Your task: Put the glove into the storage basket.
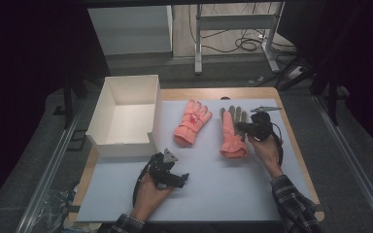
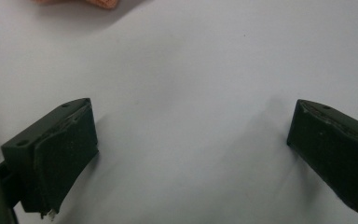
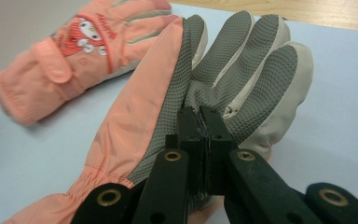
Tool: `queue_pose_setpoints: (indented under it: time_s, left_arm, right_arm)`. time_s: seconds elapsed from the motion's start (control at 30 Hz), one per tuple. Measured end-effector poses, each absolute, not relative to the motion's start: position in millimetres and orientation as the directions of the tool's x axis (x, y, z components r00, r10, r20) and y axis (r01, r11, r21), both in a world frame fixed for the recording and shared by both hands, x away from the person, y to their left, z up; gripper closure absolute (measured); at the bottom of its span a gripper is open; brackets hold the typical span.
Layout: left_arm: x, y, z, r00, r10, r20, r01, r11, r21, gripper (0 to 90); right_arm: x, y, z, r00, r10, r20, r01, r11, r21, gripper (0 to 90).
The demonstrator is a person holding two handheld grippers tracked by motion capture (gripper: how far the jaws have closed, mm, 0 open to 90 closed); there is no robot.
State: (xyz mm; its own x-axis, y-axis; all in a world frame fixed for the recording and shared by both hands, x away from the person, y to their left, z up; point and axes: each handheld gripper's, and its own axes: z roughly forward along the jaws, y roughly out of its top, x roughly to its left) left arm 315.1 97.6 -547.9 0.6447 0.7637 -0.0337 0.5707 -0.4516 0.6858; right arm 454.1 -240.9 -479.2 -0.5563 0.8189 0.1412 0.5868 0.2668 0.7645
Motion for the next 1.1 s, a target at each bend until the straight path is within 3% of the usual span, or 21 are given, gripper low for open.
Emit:
queue_pose_setpoints:
  time_s: [0.6, 1.1]
  left_arm:
    - [315.0, 97.6, -547.9, 0.645, 0.764, -0.033, 0.571, -0.452, 0.686, 1.4]
    - [315.0, 97.6, -547.9, 0.644, 0.764, -0.033, 0.571, -0.451, 0.686, 1.4]
  right_arm:
    - [387.5, -223.7, -467.3, -0.626, 0.759, 0.181, 0.574, 0.29, 0.766, 87.9]
    - [357.9, -215.6, -494.8, -0.604, 0.753, 0.262, 0.62, 0.237, 0.748, 87.7]
